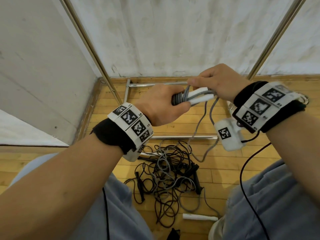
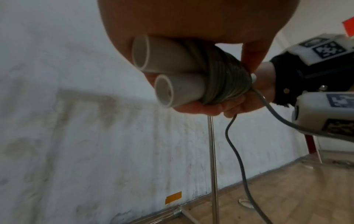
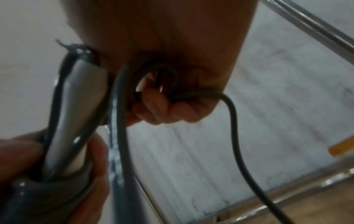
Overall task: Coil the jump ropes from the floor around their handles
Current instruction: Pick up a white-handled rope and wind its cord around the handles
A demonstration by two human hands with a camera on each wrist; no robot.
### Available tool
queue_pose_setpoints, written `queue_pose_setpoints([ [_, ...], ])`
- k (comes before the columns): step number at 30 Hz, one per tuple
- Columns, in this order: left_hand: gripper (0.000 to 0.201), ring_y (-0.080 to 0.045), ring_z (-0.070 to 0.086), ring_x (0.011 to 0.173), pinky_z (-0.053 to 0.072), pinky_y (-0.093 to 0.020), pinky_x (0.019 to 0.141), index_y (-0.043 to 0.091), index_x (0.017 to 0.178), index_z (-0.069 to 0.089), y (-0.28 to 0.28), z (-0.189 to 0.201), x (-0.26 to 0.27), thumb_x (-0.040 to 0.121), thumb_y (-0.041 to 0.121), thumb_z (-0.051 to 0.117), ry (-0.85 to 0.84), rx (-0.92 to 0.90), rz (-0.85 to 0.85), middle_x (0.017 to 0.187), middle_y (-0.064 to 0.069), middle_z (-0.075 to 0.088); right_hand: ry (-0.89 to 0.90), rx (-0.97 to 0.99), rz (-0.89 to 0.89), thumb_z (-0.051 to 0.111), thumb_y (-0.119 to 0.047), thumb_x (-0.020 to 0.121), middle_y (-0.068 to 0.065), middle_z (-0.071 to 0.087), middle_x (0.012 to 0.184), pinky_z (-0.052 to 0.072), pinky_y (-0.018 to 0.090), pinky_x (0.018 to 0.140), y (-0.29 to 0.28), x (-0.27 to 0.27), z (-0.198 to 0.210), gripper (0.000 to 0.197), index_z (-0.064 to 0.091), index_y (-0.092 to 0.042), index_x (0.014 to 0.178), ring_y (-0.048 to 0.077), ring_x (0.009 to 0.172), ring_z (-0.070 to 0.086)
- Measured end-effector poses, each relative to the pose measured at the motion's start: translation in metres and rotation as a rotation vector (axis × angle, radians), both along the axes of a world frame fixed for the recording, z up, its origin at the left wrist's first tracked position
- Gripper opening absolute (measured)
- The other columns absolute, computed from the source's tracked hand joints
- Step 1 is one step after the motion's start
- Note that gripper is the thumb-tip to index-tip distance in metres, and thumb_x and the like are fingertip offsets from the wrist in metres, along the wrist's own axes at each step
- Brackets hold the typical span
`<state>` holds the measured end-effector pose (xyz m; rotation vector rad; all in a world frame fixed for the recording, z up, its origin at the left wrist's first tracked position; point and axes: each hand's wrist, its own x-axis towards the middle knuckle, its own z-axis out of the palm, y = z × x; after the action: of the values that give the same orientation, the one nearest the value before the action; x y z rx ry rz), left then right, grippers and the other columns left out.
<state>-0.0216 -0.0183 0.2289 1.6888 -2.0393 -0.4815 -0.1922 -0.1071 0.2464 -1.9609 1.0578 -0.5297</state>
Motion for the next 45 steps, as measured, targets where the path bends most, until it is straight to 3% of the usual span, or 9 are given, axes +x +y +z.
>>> queue_pose_setpoints([
  [4,0.026,-0.012,0.056,0.060,0.043,-0.032,0.054,0.023,0.090,0.063,0.002,0.006,-0.002,0.078,0.045,0.053,0.194,-0.042,0.049,0.065,0.004,0.060,-0.338,0.263,-0.014,0.069,-0.034,0.079,0.014,0.052,0.061,0.033,0.023,0.041,0.005,0.003,-0.008,0.021,0.074,-0.017,0.069,0.020,0.046,0.040],
  [9,0.036,-0.024,0.063,0.060,0.049,-0.033,0.048,0.002,0.094,0.061,-0.002,0.017,-0.002,0.080,0.034,0.055,0.562,-0.051,0.186,0.082,-0.020,0.067,-0.553,0.296,-0.059,0.058,-0.008,0.090,0.006,0.059,0.063,0.039,0.025,0.046,0.023,0.020,-0.015,0.016,0.071,-0.009,0.081,0.016,0.046,0.047],
  [16,0.020,-0.026,0.061,0.050,0.045,-0.031,0.041,0.013,0.081,0.053,-0.009,0.026,0.000,0.083,0.032,0.056,0.705,-0.041,0.308,0.066,-0.010,0.064,-0.126,-0.086,0.088,0.049,-0.014,0.095,0.009,0.063,0.081,0.045,0.029,0.070,0.027,0.030,-0.005,0.019,0.065,-0.004,0.092,0.020,0.073,0.056],
  [23,0.008,-0.018,0.061,0.050,0.048,-0.028,0.042,0.026,0.084,0.054,-0.011,0.032,0.001,0.091,0.022,0.055,0.696,-0.130,0.328,0.063,0.003,0.062,-0.050,-0.009,0.054,0.050,-0.011,0.090,0.002,0.055,0.074,0.037,0.031,0.064,0.028,0.038,-0.003,0.018,0.059,-0.020,0.078,0.016,0.065,0.046],
  [28,0.012,-0.022,0.060,0.050,0.046,-0.028,0.040,0.014,0.089,0.057,-0.011,0.036,0.005,0.091,0.025,0.054,0.680,-0.150,0.371,0.066,-0.007,0.064,-0.035,0.064,0.039,0.047,-0.003,0.088,0.015,0.066,0.089,0.049,0.046,0.089,0.029,0.037,-0.005,0.018,0.058,-0.015,0.079,0.030,0.086,0.062],
  [32,0.016,-0.022,0.061,0.053,0.047,-0.029,0.042,0.018,0.078,0.053,-0.011,0.039,0.016,0.091,0.027,0.055,0.740,-0.210,0.476,0.069,-0.009,0.063,0.052,0.094,0.054,0.042,-0.001,0.089,-0.001,0.062,0.086,0.051,0.028,0.087,0.024,0.029,-0.004,0.030,0.061,-0.015,0.108,0.017,0.076,0.065],
  [37,0.017,-0.022,0.062,0.054,0.051,-0.035,0.047,0.017,0.083,0.056,-0.010,0.035,0.029,0.090,0.032,0.055,0.715,-0.128,0.521,0.071,-0.008,0.065,0.418,-0.087,-0.034,0.040,-0.013,0.098,0.006,0.050,0.138,0.032,0.016,0.083,0.011,0.021,-0.007,0.039,0.048,-0.012,0.135,0.022,0.122,0.048],
  [41,0.020,-0.022,0.063,0.051,0.050,-0.031,0.044,0.013,0.085,0.058,-0.009,0.030,0.026,0.090,0.032,0.057,0.691,0.011,0.448,0.069,-0.009,0.066,0.094,-0.067,-0.079,0.050,-0.005,0.089,0.002,0.042,0.145,0.034,0.026,0.103,0.018,0.031,-0.007,0.059,0.031,-0.013,0.145,0.016,0.132,0.039],
  [45,0.024,-0.026,0.062,0.050,0.049,-0.032,0.047,0.010,0.086,0.062,-0.009,0.031,0.018,0.090,0.034,0.058,0.714,0.086,0.357,0.064,-0.008,0.066,-0.174,0.102,0.096,0.060,0.004,0.076,0.010,0.061,0.119,0.046,0.040,0.094,0.037,0.047,-0.007,0.046,0.053,-0.010,0.120,0.022,0.111,0.057],
])
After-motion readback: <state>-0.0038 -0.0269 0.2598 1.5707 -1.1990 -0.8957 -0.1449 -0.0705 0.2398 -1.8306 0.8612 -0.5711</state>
